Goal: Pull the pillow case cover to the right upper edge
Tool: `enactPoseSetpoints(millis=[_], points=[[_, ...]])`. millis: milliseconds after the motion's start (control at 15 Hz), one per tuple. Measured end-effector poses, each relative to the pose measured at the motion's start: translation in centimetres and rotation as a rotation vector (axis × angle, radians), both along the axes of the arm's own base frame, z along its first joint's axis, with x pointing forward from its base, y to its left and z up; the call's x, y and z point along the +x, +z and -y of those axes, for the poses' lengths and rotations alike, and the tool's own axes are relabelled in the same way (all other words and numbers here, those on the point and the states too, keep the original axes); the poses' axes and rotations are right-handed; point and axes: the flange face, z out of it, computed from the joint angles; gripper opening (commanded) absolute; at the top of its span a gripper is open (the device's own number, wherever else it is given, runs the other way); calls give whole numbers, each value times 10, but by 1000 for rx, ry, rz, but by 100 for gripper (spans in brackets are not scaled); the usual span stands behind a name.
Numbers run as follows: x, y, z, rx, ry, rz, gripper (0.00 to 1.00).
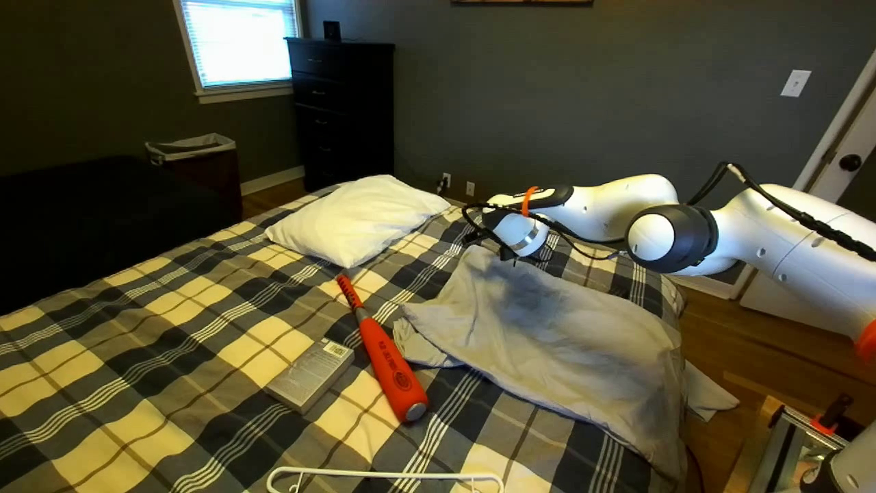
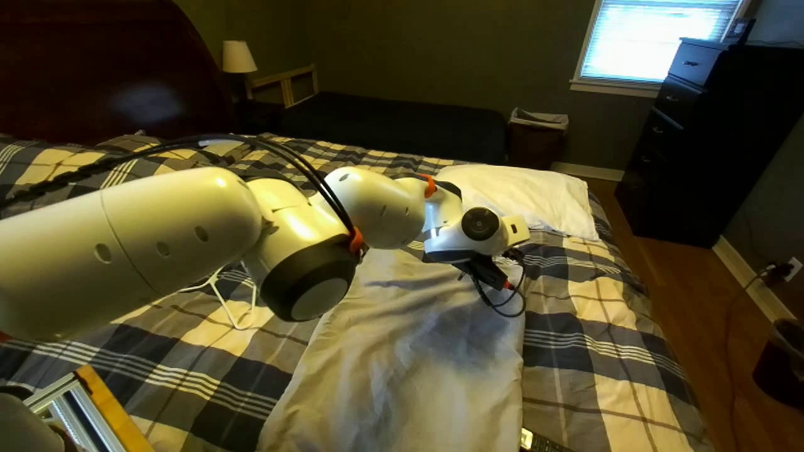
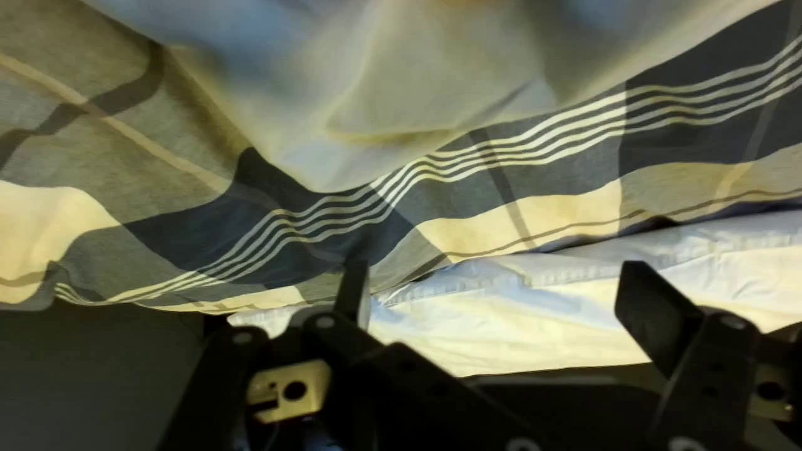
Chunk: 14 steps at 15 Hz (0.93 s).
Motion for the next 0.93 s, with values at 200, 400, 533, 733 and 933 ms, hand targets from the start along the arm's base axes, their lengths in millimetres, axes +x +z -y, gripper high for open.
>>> enactPoseSetpoints(millis=[200,400,533,733,933], points=[[2,14,-17,-87,50,-47,100],[0,26,-35,-116,113,-111,100],[-1,25,-51,-112,165,-160,100],[-3,22,-59,-120,179,-178,100],[-1,17,-68,-111,221,-179,100]])
